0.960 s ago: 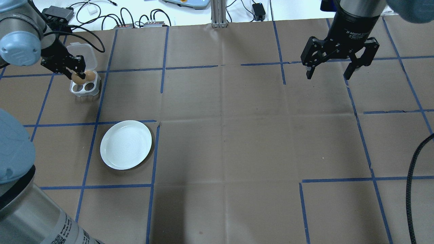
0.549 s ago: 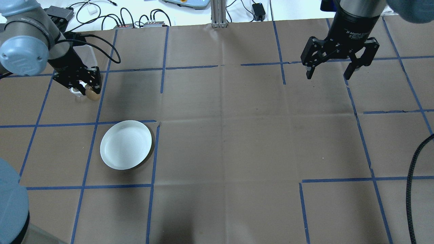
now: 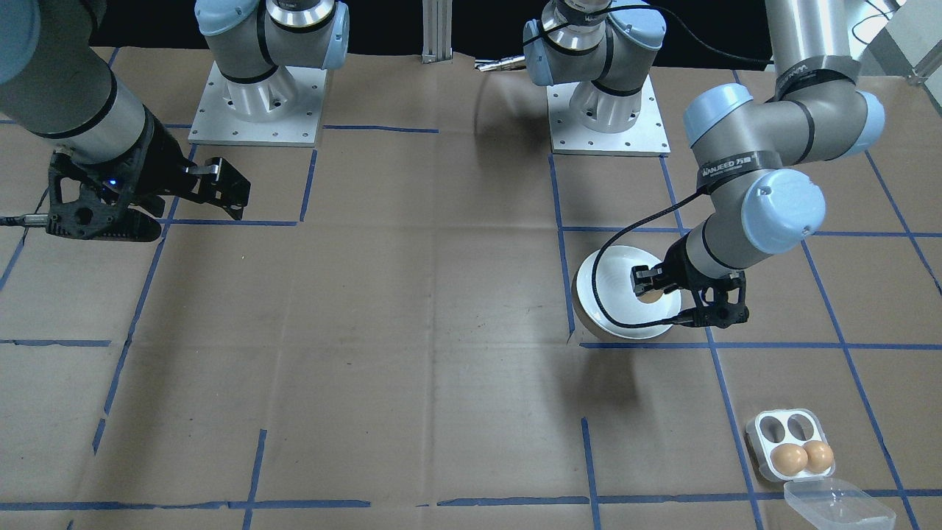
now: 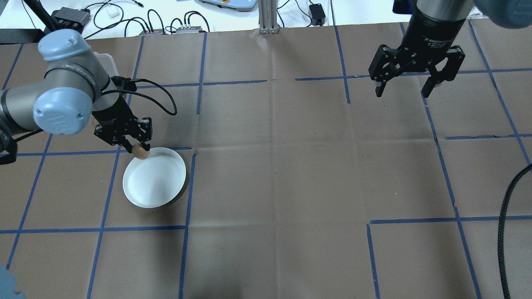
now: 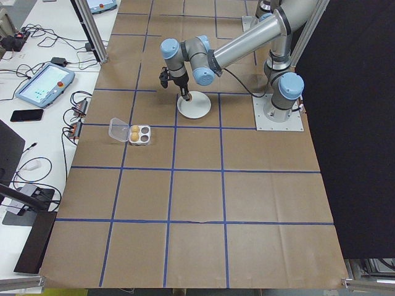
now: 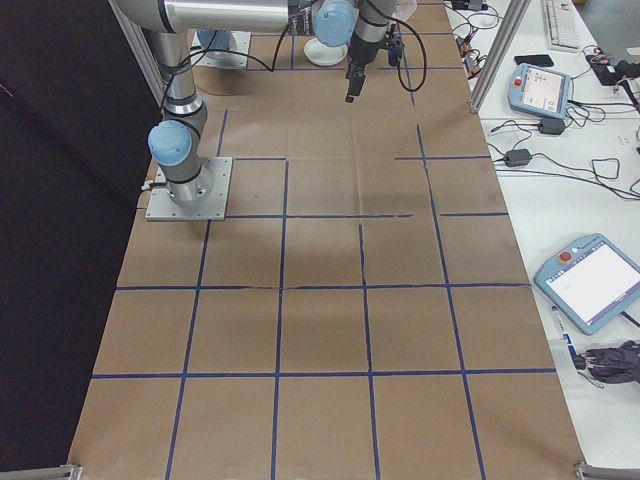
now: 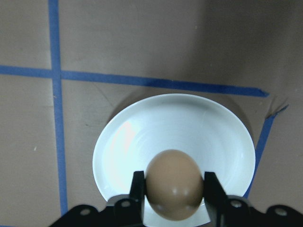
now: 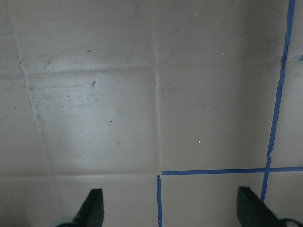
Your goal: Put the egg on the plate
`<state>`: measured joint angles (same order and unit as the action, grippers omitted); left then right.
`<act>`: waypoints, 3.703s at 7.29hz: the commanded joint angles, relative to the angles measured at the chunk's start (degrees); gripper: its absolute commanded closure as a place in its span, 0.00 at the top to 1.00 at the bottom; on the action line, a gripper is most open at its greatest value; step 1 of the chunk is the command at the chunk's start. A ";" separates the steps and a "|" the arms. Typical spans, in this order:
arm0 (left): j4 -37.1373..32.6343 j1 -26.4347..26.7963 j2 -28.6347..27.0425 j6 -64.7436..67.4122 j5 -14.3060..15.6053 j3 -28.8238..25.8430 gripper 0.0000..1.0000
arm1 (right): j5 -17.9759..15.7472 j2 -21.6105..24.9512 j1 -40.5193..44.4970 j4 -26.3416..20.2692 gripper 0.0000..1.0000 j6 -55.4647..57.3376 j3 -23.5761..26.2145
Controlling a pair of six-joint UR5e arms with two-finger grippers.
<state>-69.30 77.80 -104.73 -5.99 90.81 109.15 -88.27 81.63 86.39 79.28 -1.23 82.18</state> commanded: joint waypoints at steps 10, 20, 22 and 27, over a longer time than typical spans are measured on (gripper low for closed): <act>-6.11 -1.33 -1.31 -0.60 0.16 -17.25 1.00 | -0.06 0.02 0.00 0.00 1.00 0.00 0.00; -2.97 -8.80 -15.76 -71.62 2.93 -33.03 1.00 | 0.02 0.02 0.00 0.00 1.00 0.00 0.00; -2.86 -9.76 -18.22 -83.28 0.95 -35.31 1.00 | 0.02 0.02 0.00 0.00 1.00 0.00 0.00; 2.76 -11.27 -26.31 -87.44 1.92 -38.05 0.99 | -0.06 -0.06 0.00 0.00 1.00 0.00 0.00</act>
<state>-67.58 66.87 -129.82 -93.32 92.65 71.26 -88.26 81.63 86.40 79.28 -1.23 82.18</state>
